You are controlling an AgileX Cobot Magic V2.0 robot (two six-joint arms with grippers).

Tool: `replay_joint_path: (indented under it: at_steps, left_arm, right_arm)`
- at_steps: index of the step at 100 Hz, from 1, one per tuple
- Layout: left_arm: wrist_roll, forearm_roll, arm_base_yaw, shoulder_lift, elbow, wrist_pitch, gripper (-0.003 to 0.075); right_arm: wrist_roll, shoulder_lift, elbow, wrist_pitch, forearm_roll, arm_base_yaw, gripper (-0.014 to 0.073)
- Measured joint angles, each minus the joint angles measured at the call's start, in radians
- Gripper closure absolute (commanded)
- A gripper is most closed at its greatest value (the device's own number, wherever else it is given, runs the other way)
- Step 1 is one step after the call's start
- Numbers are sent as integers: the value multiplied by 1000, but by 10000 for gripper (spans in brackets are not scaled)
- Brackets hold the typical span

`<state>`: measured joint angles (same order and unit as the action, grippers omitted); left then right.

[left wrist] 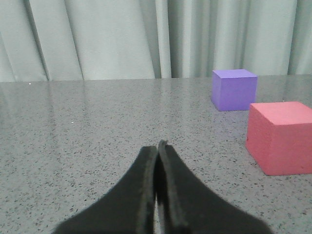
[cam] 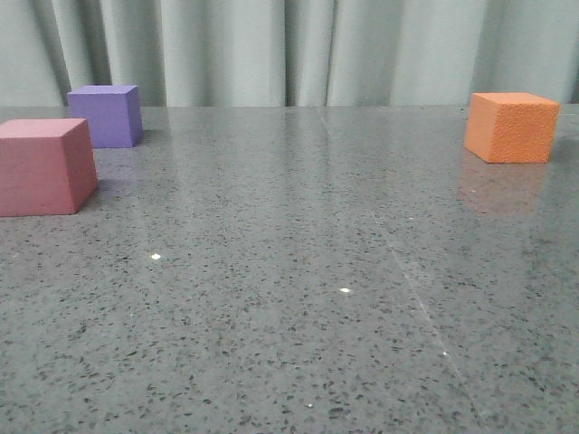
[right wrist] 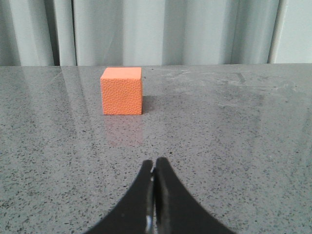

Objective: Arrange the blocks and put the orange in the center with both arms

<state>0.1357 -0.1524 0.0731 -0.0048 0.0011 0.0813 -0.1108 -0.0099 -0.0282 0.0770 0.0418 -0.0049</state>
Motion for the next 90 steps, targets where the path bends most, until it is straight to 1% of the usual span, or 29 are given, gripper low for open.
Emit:
replay_joint_path:
  at_steps: [90]
  left_arm:
    - [0, 0, 0, 0, 0, -11, 739]
  right_arm:
    - [0, 0, 0, -7, 0, 0, 713]
